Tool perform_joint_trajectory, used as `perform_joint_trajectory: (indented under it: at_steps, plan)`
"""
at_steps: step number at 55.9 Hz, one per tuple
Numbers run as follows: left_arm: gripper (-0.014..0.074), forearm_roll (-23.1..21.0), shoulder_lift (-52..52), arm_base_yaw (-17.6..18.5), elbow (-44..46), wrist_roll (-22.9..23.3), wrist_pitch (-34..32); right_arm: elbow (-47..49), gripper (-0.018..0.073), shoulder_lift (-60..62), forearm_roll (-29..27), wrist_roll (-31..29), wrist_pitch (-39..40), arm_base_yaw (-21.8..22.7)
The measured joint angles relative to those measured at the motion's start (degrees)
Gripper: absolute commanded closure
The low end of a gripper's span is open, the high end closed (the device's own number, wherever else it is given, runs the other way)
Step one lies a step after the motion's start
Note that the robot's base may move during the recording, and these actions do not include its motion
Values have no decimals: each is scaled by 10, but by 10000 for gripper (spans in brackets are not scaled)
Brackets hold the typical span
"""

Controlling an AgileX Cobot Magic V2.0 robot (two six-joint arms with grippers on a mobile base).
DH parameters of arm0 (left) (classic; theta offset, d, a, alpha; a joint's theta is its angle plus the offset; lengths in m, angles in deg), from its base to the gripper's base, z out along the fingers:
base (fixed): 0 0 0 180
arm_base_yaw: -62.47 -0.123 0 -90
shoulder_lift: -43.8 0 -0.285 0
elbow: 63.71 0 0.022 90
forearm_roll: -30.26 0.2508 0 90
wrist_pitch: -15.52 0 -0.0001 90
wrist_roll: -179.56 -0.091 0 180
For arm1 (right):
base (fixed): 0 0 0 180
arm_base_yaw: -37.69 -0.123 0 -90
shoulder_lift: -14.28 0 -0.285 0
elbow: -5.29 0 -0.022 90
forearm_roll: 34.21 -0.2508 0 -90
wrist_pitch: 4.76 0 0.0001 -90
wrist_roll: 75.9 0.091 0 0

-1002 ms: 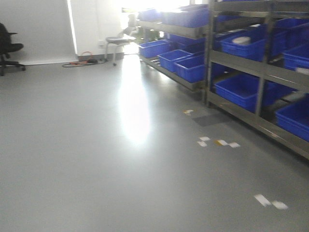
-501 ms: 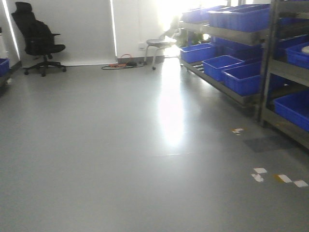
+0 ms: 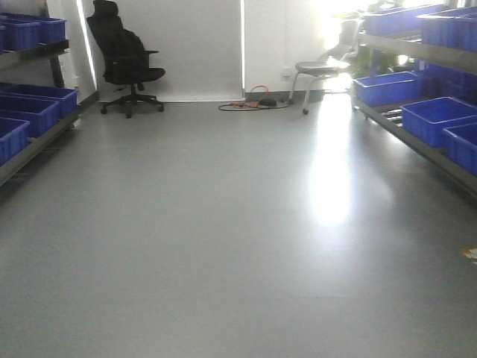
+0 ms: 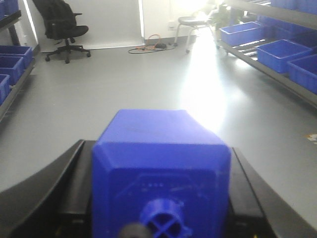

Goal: Pick and sort blue part to right shelf
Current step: 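Drive the base to the blue bin rack holding both parts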

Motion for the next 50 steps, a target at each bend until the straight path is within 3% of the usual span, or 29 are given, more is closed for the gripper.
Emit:
perform_joint_trajectory:
  at_steps: [50]
  plan:
    - [293,0,-1,0,0,0,0,0,335,0,0,0,0,0]
